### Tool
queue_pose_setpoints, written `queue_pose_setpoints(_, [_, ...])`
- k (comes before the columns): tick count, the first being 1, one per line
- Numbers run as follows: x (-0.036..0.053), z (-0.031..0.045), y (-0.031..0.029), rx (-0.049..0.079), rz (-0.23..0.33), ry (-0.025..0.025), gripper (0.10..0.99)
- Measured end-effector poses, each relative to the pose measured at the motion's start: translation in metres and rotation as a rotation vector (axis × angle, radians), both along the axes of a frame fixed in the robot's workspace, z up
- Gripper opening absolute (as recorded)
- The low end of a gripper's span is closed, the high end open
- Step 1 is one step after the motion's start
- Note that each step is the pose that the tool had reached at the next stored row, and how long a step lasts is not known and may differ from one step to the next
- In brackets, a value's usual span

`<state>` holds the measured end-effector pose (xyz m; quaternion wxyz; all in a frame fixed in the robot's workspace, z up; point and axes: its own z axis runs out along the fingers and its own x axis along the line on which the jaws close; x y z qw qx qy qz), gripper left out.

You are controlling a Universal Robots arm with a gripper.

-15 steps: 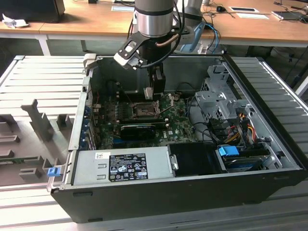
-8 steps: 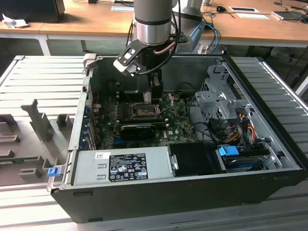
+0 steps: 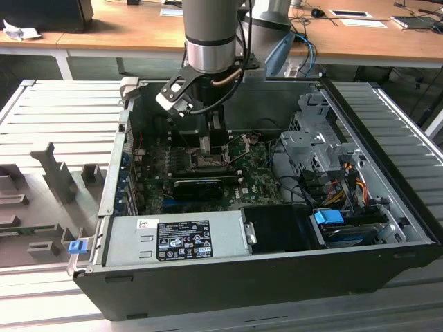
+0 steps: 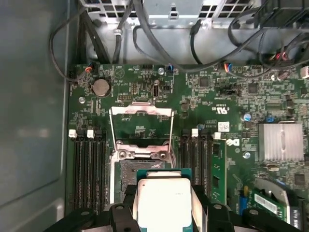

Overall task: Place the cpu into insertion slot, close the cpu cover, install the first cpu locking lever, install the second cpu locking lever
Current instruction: 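Place the cpu into insertion slot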

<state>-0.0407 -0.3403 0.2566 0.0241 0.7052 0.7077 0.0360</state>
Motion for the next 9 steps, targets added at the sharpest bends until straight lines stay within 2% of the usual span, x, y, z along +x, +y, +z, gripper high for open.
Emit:
queue_pose_setpoints(2, [-0.0004,-0.0046,0.0014,0.000,0.000,0.0000,0.533])
queue_pose_setpoints(6, [-0.0010,-0.0187,0.0055,0.000,0.000,0.0000,0.533])
queue_pose_setpoints(9, [-0.0015,-0.0236,0.0080,0.000,0.000,0.0001,0.533])
